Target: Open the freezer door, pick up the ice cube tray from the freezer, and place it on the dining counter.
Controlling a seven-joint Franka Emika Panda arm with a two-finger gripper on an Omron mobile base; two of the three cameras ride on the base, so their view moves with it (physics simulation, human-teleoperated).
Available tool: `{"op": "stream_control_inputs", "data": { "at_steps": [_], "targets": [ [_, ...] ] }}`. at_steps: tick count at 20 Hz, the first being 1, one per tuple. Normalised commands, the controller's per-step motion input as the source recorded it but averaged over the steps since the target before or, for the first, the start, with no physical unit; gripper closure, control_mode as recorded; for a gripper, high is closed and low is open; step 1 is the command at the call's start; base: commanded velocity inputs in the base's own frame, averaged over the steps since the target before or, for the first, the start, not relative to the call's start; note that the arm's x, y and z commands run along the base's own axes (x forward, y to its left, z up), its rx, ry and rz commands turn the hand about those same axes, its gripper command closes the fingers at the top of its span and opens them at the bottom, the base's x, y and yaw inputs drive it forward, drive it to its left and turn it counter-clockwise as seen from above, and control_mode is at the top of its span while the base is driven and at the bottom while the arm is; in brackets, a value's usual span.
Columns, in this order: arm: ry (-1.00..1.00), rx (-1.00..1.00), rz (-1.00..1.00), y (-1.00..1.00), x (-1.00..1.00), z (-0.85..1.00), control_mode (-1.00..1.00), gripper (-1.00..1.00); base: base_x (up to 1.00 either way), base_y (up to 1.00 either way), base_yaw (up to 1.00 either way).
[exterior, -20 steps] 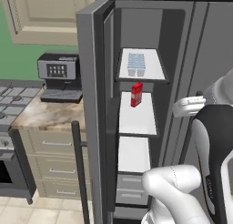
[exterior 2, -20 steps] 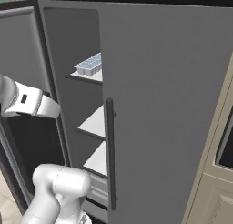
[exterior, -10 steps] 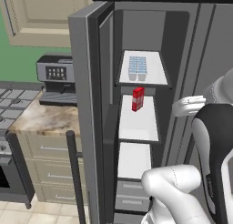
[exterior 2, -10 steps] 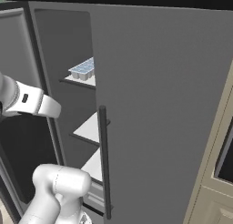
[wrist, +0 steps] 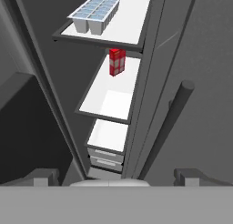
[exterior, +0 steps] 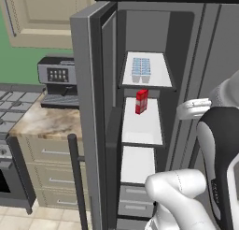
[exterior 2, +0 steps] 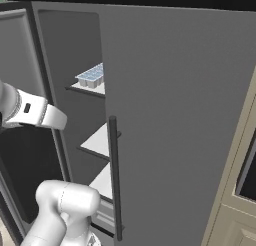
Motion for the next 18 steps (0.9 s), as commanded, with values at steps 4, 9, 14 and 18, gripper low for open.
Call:
{"op": "stream_control_inputs", "data": {
  "at_steps": [4, 9, 14, 18],
  "targets": [
    [0.0, 0.02, 0.0, 0.0, -0.06, 0.0, -1.0, -1.0, 0.0, 0.0, 0.0],
    [0.0, 0.18, -0.06, 0.0, -0.11, 0.0, -1.0, -1.0, 0.0, 0.0, 0.0],
    [-0.01, 0.26, -0.17, 0.0, 0.0, 0.0, -1.0, -1.0, 0.0, 0.0, 0.0],
    [-0.01, 0.18, -0.24, 0.0, 0.0, 0.09, -1.0, -1.0, 0.0, 0.0, 0.0]
  ]
}}
